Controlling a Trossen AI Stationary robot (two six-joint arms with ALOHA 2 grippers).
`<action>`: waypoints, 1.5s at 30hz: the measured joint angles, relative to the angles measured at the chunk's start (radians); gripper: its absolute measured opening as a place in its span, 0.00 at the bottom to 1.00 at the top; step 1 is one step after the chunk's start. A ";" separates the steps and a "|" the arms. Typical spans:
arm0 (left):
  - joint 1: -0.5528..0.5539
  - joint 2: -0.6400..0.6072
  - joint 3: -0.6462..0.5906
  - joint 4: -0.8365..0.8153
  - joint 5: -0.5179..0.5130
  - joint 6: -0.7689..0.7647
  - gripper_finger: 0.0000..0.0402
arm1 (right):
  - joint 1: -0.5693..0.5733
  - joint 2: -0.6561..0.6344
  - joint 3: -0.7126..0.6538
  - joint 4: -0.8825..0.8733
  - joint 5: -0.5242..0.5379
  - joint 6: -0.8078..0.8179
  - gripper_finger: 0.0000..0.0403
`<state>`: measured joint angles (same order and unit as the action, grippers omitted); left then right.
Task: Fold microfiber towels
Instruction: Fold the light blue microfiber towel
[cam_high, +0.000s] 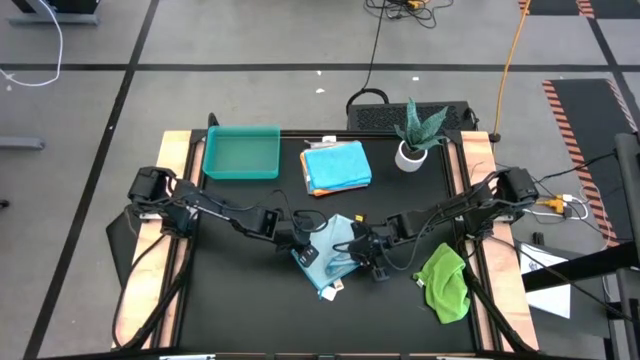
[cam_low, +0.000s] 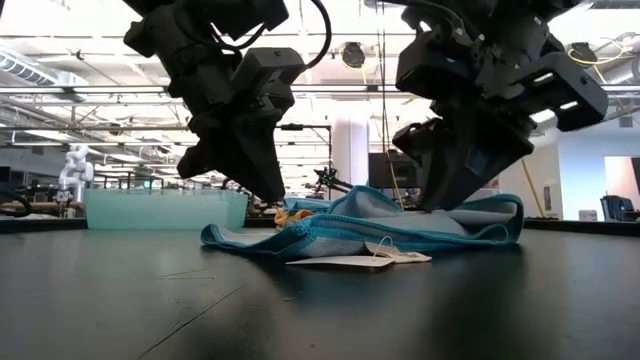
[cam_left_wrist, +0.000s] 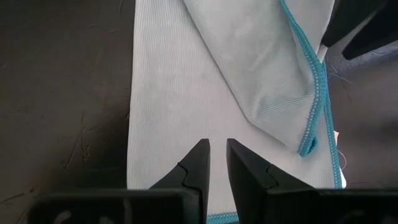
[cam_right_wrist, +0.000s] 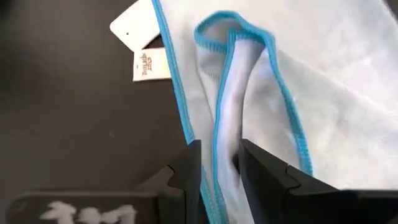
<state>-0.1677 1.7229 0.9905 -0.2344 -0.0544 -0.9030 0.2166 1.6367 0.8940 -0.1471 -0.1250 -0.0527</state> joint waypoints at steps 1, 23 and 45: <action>0.000 0.000 0.000 0.000 0.000 0.000 0.14 | -0.003 0.001 0.000 0.006 0.005 -0.013 0.25; 0.000 0.000 0.000 0.000 0.000 -0.009 0.14 | -0.021 0.063 0.000 0.016 0.018 -0.030 0.25; 0.003 0.000 0.000 0.000 -0.001 -0.019 0.14 | 0.047 -0.013 0.000 -0.001 0.016 0.053 0.24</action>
<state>-0.1646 1.7229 0.9903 -0.2347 -0.0552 -0.9222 0.2638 1.6236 0.8938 -0.1480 -0.1089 0.0002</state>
